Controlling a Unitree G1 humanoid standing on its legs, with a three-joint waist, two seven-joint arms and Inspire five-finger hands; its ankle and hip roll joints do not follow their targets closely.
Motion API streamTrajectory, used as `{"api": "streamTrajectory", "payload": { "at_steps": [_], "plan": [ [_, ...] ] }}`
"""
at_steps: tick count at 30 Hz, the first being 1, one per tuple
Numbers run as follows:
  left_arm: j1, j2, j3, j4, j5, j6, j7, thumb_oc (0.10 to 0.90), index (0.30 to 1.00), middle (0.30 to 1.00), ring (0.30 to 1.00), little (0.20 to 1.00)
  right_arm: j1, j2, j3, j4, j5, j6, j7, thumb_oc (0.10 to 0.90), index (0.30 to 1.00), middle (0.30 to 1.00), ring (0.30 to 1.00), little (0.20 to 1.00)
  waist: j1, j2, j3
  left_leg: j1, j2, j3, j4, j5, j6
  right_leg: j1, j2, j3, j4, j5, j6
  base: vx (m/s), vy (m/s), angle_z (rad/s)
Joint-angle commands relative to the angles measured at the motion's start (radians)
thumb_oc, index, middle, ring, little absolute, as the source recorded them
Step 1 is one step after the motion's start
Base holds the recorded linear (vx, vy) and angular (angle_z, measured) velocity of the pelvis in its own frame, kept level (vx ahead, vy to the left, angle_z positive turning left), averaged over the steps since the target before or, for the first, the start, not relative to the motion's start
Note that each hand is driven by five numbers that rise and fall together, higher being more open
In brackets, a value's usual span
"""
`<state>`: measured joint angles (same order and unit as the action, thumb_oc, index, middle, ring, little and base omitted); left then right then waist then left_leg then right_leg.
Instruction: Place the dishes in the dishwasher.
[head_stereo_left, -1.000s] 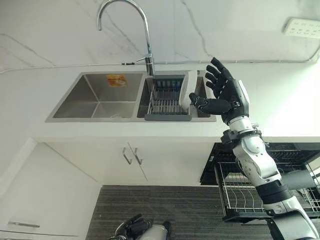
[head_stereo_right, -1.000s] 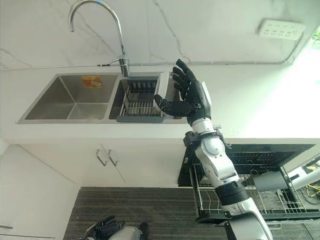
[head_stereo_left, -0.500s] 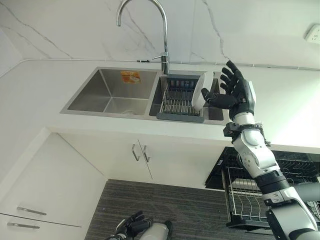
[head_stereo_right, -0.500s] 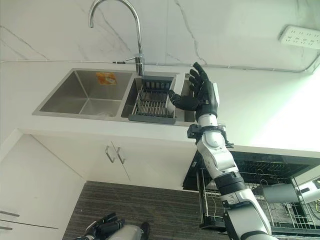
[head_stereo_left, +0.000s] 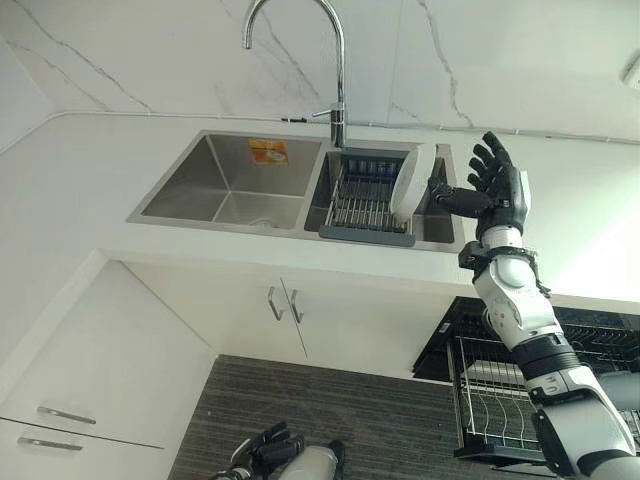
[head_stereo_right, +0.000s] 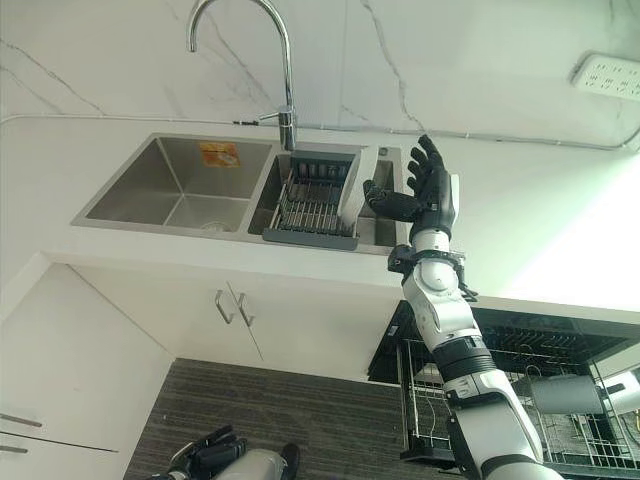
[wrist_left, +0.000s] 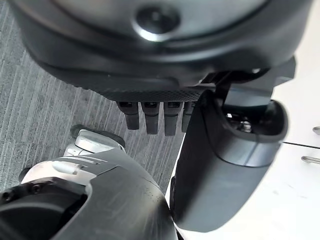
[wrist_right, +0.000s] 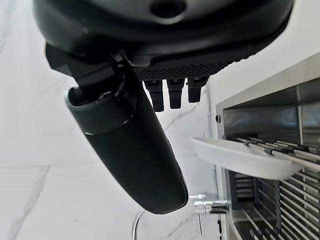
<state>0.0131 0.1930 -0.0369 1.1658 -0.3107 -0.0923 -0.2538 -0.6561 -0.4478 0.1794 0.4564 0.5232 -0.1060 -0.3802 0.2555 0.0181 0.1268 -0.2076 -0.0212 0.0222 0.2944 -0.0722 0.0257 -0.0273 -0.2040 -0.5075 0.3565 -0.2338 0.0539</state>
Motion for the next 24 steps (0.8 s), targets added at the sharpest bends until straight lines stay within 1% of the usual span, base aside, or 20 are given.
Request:
{"api": "streamTrajectory", "payload": {
  "at_steps": [1,6,12,19,24],
  "plan": [
    [0.145,0.065,-0.128,0.074,0.029,0.063,-0.036,0.8,0.9,0.9,0.9,0.9,-0.17,-0.048,-0.064,-0.008,0.014,-0.092,0.0,0.8,0.9,0.9,0.9,0.9,0.04,-0.023,-0.012,-0.001,0.012,0.011,0.006,-0.073,-0.03,0.07,-0.055,-0.004,-0.056,0.057,0.106,0.06,0.009,0.02],
    [0.146,0.07,-0.141,0.075,0.028,0.066,-0.033,0.8,0.9,0.9,0.9,0.9,-0.206,-0.044,-0.058,0.063,0.058,-0.081,0.011,0.8,0.9,0.9,0.9,0.9,0.05,-0.019,-0.008,0.003,0.007,0.004,0.006,-0.075,-0.026,0.075,-0.06,-0.009,-0.056,0.059,0.105,0.08,0.027,0.04],
    [0.147,0.076,-0.147,0.077,0.039,0.074,-0.034,0.8,0.9,0.9,0.9,0.9,-0.224,-0.042,-0.058,0.087,0.078,-0.076,0.024,0.8,0.9,0.9,0.9,0.9,0.054,-0.015,-0.001,0.009,0.001,0.0,0.006,-0.079,-0.02,0.079,-0.067,-0.01,-0.056,0.067,0.104,0.08,0.02,0.05],
    [0.145,0.08,-0.158,0.075,0.036,0.087,-0.037,0.8,0.9,0.9,0.9,0.9,-0.241,-0.035,-0.043,0.071,0.086,-0.076,0.049,0.8,0.9,0.9,0.9,0.9,0.052,-0.009,0.011,0.008,-0.006,-0.009,0.006,-0.08,-0.014,0.072,-0.072,0.003,-0.056,0.074,0.105,0.05,0.015,-0.01],
    [0.144,0.083,-0.155,0.079,0.051,0.101,-0.022,0.8,0.9,0.9,0.9,0.9,-0.234,-0.027,-0.04,0.043,0.08,-0.068,0.032,0.8,0.9,0.9,0.9,0.9,0.049,-0.008,0.018,0.013,-0.006,-0.012,0.006,-0.083,-0.012,0.073,-0.073,0.003,-0.056,0.078,0.105,0.02,-0.009,0.0]
  ]
}}
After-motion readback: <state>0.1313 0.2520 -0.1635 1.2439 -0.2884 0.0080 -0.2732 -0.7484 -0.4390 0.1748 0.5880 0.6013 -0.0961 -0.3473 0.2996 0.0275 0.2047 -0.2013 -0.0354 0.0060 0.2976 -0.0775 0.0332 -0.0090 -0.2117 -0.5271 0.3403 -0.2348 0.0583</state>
